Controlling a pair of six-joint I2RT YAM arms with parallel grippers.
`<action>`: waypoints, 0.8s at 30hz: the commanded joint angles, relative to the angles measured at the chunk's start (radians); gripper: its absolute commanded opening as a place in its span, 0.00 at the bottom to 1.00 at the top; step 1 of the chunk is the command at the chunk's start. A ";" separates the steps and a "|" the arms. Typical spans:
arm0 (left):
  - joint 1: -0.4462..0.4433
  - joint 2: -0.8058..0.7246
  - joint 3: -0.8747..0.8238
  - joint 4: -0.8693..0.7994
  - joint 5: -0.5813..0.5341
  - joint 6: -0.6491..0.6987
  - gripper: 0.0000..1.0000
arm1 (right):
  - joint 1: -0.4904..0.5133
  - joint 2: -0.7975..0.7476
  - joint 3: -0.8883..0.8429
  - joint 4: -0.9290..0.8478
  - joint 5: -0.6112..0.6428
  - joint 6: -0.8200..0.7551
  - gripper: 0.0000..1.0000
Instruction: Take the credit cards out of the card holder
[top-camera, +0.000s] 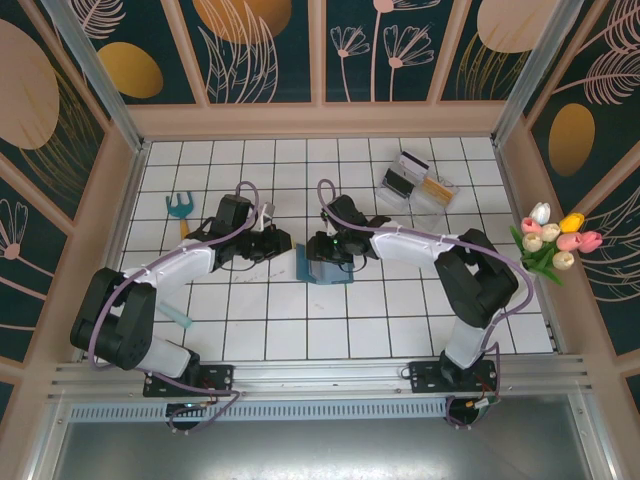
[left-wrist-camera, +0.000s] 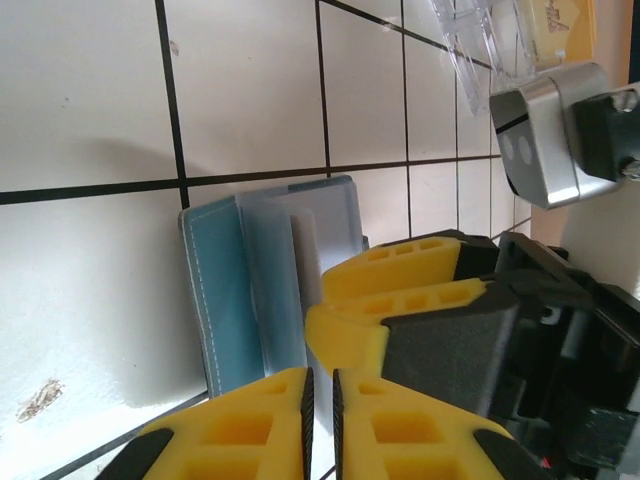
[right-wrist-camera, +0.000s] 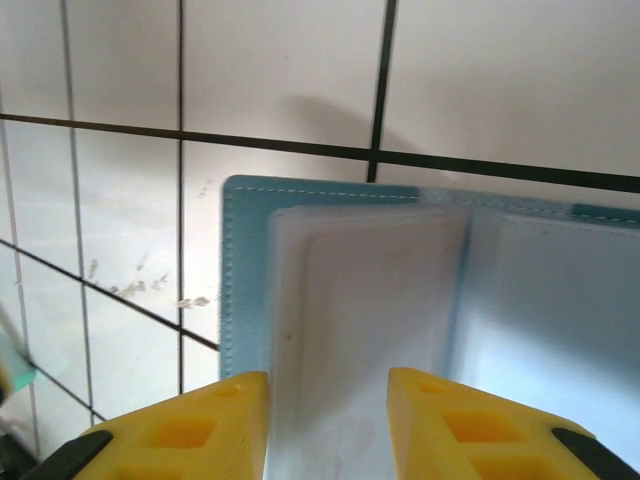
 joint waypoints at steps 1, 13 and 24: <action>0.000 -0.004 -0.018 0.050 0.036 -0.022 0.16 | -0.010 -0.034 -0.030 0.041 -0.046 0.028 0.35; 0.000 0.012 -0.035 0.042 0.022 -0.028 0.17 | -0.002 -0.001 -0.007 -0.003 0.003 0.019 0.39; 0.000 0.120 -0.067 0.151 0.066 -0.022 0.46 | -0.013 -0.013 -0.036 0.023 0.032 0.048 0.49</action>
